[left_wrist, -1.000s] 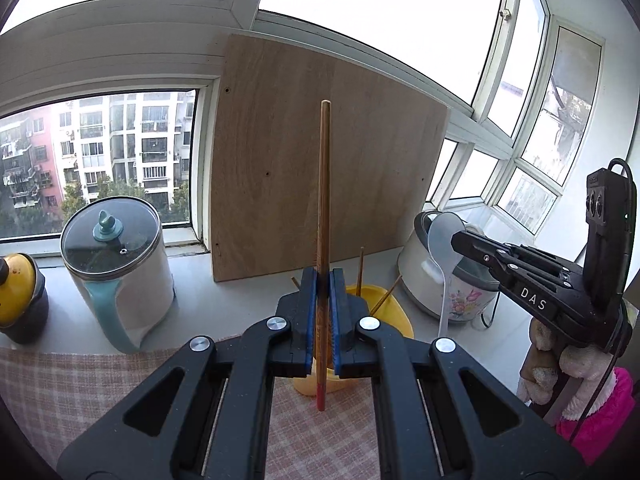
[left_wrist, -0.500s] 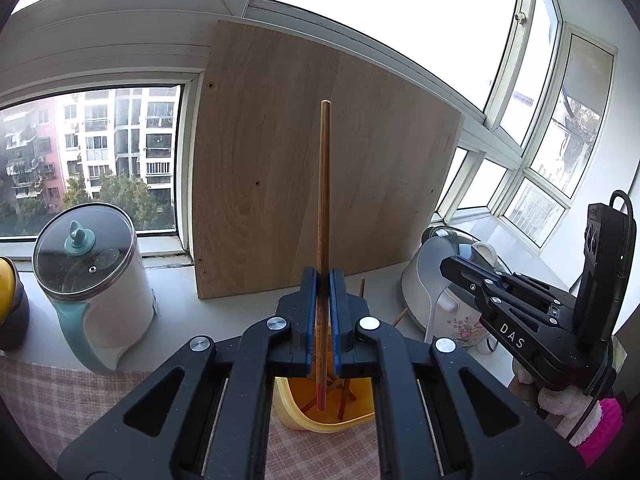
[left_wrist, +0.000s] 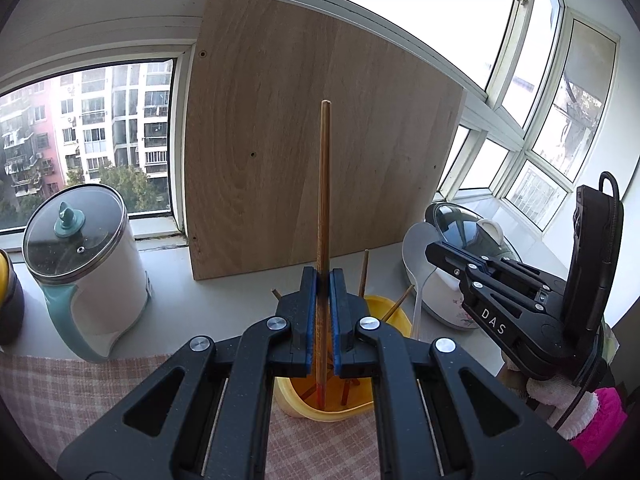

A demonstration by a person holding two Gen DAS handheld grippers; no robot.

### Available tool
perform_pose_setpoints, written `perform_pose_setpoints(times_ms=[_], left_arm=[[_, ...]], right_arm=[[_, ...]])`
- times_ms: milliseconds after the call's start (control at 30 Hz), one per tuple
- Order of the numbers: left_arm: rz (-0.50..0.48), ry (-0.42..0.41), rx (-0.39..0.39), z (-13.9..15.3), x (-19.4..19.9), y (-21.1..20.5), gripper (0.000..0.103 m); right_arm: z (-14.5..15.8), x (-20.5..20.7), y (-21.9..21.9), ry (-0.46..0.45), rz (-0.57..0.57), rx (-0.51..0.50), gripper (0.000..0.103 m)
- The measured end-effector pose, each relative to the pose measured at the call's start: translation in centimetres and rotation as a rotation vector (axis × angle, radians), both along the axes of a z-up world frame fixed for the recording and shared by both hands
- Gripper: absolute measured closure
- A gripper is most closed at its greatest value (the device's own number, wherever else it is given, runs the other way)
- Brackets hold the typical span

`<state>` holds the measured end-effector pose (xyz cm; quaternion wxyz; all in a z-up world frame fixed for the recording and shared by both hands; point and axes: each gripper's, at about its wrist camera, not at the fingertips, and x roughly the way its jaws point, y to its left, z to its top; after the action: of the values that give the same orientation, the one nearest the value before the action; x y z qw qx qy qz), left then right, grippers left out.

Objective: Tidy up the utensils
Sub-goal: 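Lower the chopstick into the yellow bin with the left tool while the right tool brings the spoon, then open the left tool over the bin while the right tool releases the clear spoon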

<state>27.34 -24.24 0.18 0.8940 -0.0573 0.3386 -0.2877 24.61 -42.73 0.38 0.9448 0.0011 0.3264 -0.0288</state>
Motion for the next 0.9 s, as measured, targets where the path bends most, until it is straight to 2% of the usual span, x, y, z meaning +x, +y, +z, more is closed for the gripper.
perform_pose_setpoints(times_ms=[400, 500, 600, 667, 900], left_arm=[[-0.007, 0.030, 0.003, 0.1, -0.9, 0.4, 0.099], [-0.003, 0.029, 0.002, 0.1, -1.4, 0.8, 0.095], [0.002, 0.026, 0.004, 0.2, -2.0, 1.2, 0.093], [0.005, 0.024, 0.003, 0.2, -2.4, 1.6, 0.090], [0.014, 0.013, 0.004, 0.5, -4.3, 3.5, 0.090]], right_arm=[[-0.4, -1.1, -0.1, 0.037, 0.005, 0.033, 0.101], [-0.5, -1.5, 0.0, 0.041, 0.001, 0.036, 0.099], [-0.3, -2.0, 0.2, 0.040, 0.000, 0.046, 0.089], [-0.1, -2.5, 0.4, 0.032, -0.003, 0.052, 0.071], [0.8, -4.6, 1.4, 0.014, -0.011, 0.046, 0.068]])
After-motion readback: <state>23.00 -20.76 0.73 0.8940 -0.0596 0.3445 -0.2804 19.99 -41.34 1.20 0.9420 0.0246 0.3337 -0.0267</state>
